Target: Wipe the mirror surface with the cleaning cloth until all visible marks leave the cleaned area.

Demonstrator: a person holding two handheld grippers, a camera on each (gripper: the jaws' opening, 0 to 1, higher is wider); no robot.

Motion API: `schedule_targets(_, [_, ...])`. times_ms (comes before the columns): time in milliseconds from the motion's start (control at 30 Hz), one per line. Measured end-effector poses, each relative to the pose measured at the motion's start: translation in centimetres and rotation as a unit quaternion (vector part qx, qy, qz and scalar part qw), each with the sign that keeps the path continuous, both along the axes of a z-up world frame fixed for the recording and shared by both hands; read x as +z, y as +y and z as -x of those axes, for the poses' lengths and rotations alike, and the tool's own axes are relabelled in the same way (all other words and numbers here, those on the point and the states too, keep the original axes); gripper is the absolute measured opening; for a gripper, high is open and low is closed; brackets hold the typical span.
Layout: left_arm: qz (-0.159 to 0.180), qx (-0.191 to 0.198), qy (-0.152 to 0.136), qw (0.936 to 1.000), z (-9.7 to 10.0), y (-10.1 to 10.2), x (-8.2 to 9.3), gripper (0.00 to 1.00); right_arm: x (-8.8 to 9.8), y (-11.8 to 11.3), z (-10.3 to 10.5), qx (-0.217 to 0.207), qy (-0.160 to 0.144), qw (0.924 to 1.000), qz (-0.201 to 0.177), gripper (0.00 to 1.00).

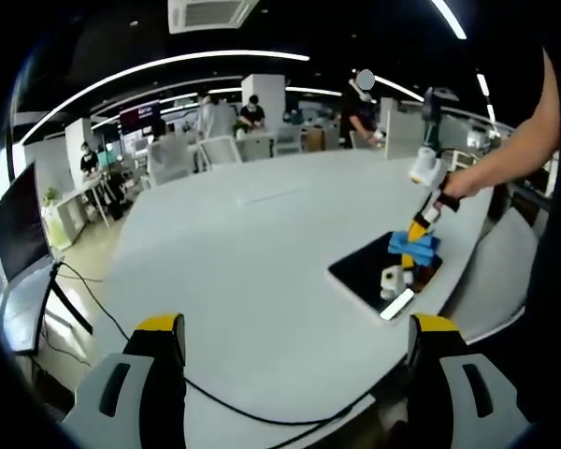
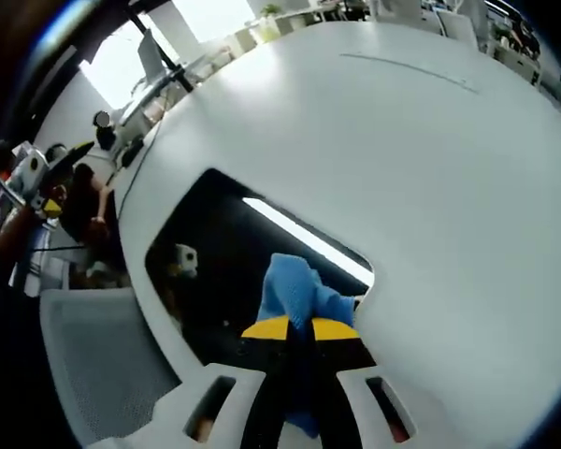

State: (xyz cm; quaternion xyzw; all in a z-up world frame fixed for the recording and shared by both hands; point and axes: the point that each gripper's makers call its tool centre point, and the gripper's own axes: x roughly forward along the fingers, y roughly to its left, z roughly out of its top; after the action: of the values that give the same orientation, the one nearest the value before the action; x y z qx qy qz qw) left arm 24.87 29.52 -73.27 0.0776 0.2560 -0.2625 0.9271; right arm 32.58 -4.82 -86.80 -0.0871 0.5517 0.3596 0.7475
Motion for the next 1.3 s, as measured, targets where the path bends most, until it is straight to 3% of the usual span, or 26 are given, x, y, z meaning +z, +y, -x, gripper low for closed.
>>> schedule_targets(167, [0.001,-0.001,-0.003,1.0,-0.23,-0.48,0.17,0.99,0.01,-0.04,-0.22,0.032,0.002,0.9994,0.015,0.01])
schedule_targets(733, [0.004,-0.002,0.003,1.0,0.08,-0.84,-0.4,0.99,-0.04,-0.69,-0.48,0.015,-0.007,0.9995,0.028,0.01])
schedule_targets(1033, [0.008,-0.005,-0.002,1.0,-0.32,-0.99,-0.33,0.99,-0.12,-0.75,-0.52,-0.006,-0.011,0.9996,0.025,0.01])
schedule_targets(1300, [0.013,-0.008,-0.005,0.9999,-0.43,-1.09,-0.28,0.99,0.05,-0.75,-0.02,-0.053,-0.017,0.9982,0.02,0.01])
